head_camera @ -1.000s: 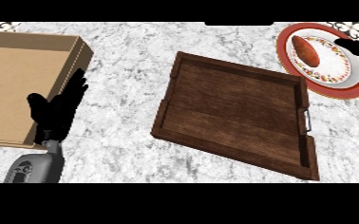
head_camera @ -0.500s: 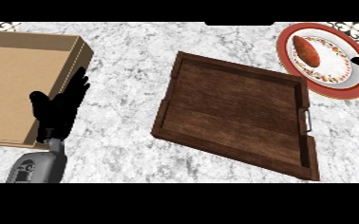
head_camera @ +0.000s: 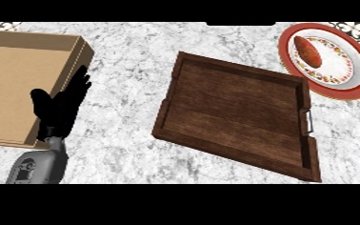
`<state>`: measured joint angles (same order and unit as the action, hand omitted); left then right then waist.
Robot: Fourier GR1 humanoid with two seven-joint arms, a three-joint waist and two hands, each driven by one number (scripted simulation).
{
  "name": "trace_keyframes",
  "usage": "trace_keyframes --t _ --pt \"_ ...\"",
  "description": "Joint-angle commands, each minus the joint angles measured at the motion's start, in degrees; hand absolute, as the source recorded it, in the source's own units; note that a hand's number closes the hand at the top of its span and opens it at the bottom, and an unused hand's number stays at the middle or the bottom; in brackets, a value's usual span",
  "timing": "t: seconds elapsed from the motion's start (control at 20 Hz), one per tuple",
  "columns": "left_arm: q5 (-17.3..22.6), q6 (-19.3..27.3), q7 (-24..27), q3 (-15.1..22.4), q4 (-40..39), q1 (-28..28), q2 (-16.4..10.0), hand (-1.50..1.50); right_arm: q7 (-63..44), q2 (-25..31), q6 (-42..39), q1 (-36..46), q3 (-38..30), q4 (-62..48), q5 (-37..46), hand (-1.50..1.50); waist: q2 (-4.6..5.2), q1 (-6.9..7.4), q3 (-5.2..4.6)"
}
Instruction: Pick the sweet potato from the tray and place it in the plate
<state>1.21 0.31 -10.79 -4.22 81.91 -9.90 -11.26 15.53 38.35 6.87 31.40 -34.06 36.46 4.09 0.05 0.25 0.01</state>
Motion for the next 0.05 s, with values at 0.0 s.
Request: trace_keyframes --t 0.0 --pt "-0.23 -1.06 0.35 -0.72 0.37 1.13 -0.60 0.00 -0.99 2.69 -1.71 -1.72 0.88 -0.20 -0.91 -1.50 -0.01 -0.02 0.00"
